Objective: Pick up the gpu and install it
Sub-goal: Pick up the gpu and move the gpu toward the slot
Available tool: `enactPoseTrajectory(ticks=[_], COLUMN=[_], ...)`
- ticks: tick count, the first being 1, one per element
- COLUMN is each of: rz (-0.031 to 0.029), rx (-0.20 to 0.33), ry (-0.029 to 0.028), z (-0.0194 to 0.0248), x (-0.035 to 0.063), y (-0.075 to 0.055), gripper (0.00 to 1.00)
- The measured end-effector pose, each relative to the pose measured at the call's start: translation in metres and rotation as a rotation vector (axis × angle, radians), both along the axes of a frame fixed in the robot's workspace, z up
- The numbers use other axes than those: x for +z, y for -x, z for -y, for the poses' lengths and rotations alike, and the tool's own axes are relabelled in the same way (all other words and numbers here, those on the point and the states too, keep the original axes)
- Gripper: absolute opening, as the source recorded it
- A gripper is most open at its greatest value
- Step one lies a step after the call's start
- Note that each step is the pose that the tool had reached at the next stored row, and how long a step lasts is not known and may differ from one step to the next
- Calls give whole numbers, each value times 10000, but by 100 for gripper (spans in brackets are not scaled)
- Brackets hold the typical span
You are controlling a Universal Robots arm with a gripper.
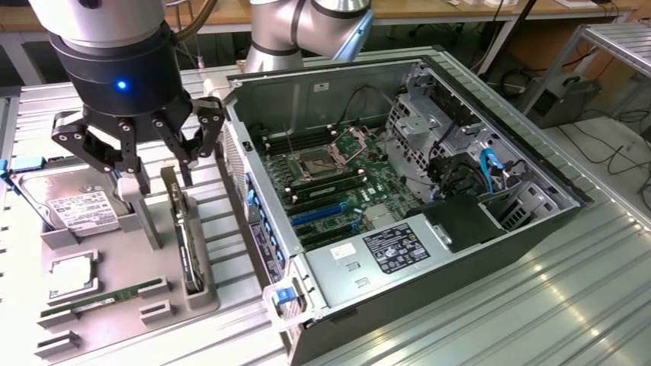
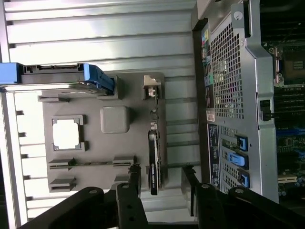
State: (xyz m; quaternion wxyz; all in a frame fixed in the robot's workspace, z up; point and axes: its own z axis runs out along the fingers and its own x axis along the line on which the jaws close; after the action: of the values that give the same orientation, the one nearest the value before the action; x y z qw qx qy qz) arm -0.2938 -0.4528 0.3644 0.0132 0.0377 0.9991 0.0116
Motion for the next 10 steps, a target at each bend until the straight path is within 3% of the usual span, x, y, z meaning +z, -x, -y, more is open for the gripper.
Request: enactPoseTrajectory(ticks=[1,10], rz=[1,68], rx=[-1,-107], ry=[1,1], z=[5,80], x=[-23,-228], y=[1,0], gripper=[48,48])
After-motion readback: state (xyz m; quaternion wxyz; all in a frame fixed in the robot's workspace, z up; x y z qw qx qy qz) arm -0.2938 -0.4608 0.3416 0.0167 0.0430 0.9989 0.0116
